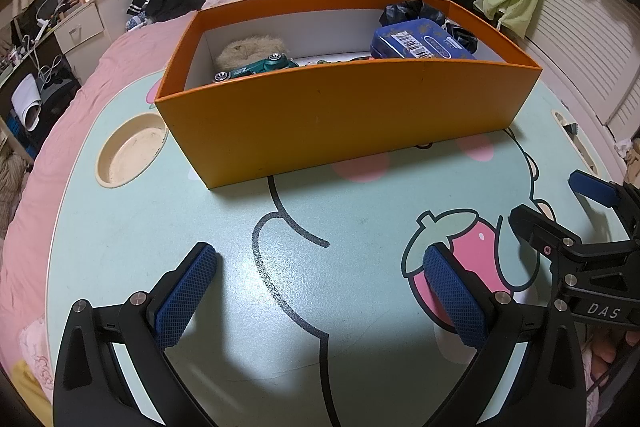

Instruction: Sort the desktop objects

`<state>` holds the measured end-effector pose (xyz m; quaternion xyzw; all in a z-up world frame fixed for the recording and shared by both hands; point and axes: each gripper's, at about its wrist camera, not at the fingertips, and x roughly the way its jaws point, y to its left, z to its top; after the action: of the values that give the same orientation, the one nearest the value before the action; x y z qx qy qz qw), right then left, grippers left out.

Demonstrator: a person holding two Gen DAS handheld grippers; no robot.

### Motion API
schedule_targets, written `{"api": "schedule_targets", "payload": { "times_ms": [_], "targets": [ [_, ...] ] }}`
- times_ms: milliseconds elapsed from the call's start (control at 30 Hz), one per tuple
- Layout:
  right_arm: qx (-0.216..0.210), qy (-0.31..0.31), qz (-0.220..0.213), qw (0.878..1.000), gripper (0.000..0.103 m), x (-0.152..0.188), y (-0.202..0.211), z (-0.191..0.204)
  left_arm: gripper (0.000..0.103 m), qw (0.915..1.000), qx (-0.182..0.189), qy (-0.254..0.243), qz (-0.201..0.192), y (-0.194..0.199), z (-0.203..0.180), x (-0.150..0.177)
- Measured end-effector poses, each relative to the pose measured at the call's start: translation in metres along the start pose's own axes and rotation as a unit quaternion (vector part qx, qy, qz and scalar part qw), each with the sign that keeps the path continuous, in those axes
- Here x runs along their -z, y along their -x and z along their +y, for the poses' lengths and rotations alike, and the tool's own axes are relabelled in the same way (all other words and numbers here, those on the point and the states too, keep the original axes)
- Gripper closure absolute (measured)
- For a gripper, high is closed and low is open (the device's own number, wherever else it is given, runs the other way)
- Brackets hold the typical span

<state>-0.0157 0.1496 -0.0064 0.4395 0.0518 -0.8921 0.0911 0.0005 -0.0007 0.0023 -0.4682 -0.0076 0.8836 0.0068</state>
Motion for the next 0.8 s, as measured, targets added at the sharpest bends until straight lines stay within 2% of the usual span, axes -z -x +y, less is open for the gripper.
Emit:
{"api": "schedule_targets", "payload": {
  "times_ms": [567,800],
  "targets": [
    [0.0,0.0,0.0,1.0,0.0,0.0,0.0,0.0,0.0,1.0,-0.001,0.001,-0.001,0.0,0.0,0.0],
    [0.0,0.0,0.0,1.0,0.0,0.0,0.0,0.0,0.0,0.9996,0.01,0.024,-0.008,0.005,0.01,-0.001]
  ]
}}
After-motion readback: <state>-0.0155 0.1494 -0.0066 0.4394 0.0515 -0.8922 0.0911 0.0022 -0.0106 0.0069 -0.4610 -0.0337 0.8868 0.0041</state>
